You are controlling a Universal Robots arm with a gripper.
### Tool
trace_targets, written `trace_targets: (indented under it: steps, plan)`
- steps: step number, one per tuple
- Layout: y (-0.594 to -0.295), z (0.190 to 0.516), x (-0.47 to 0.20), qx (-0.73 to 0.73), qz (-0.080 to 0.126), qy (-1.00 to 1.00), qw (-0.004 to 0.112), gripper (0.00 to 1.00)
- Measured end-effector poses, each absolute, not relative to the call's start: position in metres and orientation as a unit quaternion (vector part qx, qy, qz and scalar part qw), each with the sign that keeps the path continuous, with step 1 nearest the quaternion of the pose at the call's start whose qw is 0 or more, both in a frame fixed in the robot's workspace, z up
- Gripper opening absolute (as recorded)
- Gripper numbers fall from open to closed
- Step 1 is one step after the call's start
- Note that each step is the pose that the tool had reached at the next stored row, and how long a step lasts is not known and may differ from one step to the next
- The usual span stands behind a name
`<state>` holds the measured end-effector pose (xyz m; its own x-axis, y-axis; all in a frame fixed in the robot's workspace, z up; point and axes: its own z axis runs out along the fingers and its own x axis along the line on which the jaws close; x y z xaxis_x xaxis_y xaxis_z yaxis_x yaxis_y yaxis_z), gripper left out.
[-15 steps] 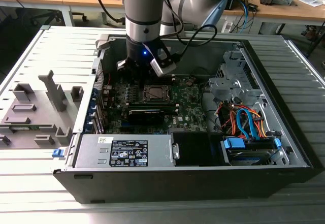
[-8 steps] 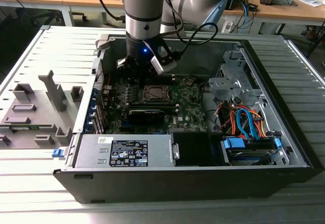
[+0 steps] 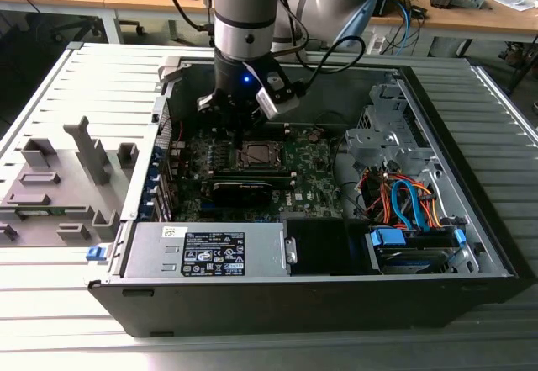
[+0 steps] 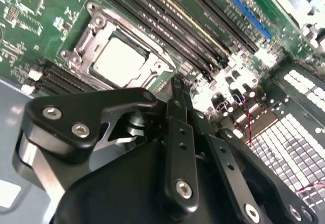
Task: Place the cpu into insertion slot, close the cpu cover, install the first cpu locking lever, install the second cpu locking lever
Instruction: 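Install the second cpu locking lever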
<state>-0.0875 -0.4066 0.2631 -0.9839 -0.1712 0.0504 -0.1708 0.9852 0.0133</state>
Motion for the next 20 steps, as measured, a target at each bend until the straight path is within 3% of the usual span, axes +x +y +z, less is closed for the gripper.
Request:
trace_targets:
  steps: [6, 20]
  plan:
    - [-0.414, 0.263, -0.078, 0.086, -0.004, -0.996, 0.04, 0.11]
    - [-0.416, 0.24, -0.083, 0.086, -0.004, -0.995, 0.044, 0.11]
